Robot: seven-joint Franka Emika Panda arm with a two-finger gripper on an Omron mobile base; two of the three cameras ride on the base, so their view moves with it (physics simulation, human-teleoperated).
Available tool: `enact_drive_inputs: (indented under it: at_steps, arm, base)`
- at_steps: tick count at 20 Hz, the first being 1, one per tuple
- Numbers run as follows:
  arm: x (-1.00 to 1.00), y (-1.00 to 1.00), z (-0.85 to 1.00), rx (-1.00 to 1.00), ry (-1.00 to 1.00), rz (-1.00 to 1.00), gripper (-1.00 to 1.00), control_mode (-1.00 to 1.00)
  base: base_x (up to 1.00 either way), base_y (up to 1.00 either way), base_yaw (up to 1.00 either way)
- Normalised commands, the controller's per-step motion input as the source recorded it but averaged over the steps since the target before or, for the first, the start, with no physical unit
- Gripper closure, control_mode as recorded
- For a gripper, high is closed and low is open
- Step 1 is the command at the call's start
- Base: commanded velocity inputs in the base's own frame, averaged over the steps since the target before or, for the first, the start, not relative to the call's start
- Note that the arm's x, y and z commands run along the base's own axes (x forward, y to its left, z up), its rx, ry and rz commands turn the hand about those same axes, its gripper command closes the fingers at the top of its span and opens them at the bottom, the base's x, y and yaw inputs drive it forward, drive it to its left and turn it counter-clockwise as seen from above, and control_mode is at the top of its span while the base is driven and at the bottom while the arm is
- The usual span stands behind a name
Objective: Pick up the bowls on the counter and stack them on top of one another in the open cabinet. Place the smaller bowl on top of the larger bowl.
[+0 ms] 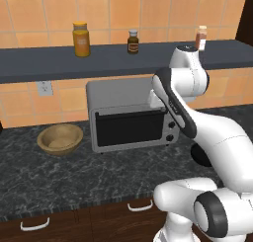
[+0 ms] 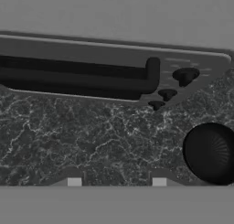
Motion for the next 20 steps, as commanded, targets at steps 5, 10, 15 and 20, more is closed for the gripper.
enact_drive_inputs:
  at_steps: [5,10,15,20]
  arm:
    - [0.00,0.00,-0.11,0.00,0.07,0.00,-1.00,-1.00]
    - [-0.02,-0.45,-0.64,0.00,0.03,-0.03,-1.00,-1.00]
    - [-0.05,-0.99,-0.52,0.00,-0.02,-0.02,-1.00,-1.00]
    - [0.00,-0.88,-0.69,0.00,-0.01,0.00,-1.00,-1.00]
  base:
    - [0.00,0.00,0.00]
    - [0.00,0.00,0.00]
    - [0.00,0.00,0.00]
    - [0.00,0.00,0.00]
